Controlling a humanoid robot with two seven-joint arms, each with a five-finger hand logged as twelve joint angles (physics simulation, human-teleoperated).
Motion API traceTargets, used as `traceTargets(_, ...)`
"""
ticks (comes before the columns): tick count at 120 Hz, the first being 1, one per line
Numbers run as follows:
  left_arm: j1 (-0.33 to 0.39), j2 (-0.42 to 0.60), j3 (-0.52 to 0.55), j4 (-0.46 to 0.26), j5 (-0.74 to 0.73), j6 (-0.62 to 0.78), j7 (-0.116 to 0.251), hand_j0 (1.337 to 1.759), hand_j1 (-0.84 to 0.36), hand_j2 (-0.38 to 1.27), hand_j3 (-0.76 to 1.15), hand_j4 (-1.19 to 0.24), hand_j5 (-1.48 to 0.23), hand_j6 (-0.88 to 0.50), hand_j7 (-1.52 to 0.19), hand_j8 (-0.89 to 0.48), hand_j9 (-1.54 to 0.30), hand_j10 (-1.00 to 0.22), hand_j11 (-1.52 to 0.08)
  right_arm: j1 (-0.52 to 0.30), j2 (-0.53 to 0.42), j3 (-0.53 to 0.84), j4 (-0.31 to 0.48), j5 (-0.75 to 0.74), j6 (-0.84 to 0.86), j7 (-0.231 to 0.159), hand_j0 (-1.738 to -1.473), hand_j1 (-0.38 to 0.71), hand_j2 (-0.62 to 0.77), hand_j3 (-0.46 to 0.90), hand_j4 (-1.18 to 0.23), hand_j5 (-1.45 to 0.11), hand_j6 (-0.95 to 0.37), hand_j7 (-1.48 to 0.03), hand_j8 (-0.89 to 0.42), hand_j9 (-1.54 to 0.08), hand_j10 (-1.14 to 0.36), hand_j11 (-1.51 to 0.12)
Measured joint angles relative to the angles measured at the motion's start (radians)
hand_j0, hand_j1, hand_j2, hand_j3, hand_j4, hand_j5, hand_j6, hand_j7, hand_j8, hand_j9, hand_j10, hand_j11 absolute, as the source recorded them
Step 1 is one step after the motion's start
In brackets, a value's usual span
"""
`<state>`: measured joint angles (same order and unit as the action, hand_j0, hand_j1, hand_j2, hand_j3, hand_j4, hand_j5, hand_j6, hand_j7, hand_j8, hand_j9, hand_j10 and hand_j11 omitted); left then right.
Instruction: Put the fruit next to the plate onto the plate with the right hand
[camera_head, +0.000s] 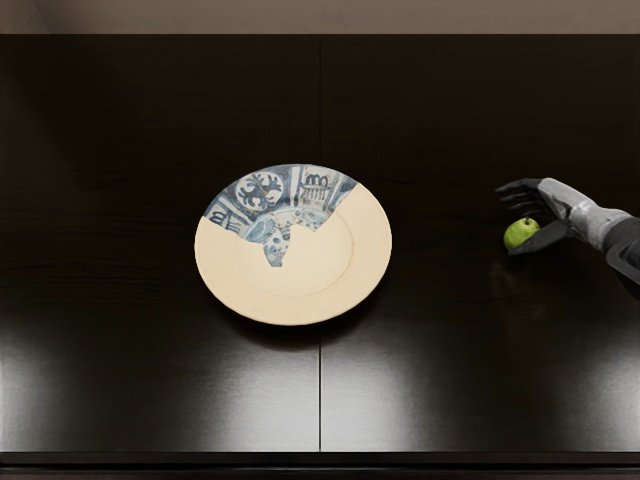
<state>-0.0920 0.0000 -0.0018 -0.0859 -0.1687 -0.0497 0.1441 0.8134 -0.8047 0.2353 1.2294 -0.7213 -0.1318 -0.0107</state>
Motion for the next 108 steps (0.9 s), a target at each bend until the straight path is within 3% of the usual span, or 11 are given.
traceTargets(86, 0.000, 0.000, 0.000, 0.000, 0.000, 0.000, 0.000, 1.658, 0.32, 0.00, 0.00, -0.02, -0.03, -0.02, -0.03, -0.02, -0.03, -0.02, -0.03, -0.027, -0.007, -0.001, -0.001, -0.001, 0.002, 0.015, -1.658, 0.20, -0.07, 0.00, -0.47, -0.61, -0.47, -0.61, -0.47, -0.61, -0.47, -0.61)
traceTargets(108, 0.000, 0.000, 0.000, 0.000, 0.000, 0.000, 0.000, 1.658, 0.32, 0.00, 0.00, -0.02, -0.03, -0.02, -0.03, -0.02, -0.03, -0.02, -0.03, -0.029, -0.008, -0.001, -0.001, -0.002, 0.002, 0.021, -1.657, 0.22, -0.04, 0.00, -0.50, -0.66, -0.50, -0.65, -0.44, -0.66, -0.48, -0.66)
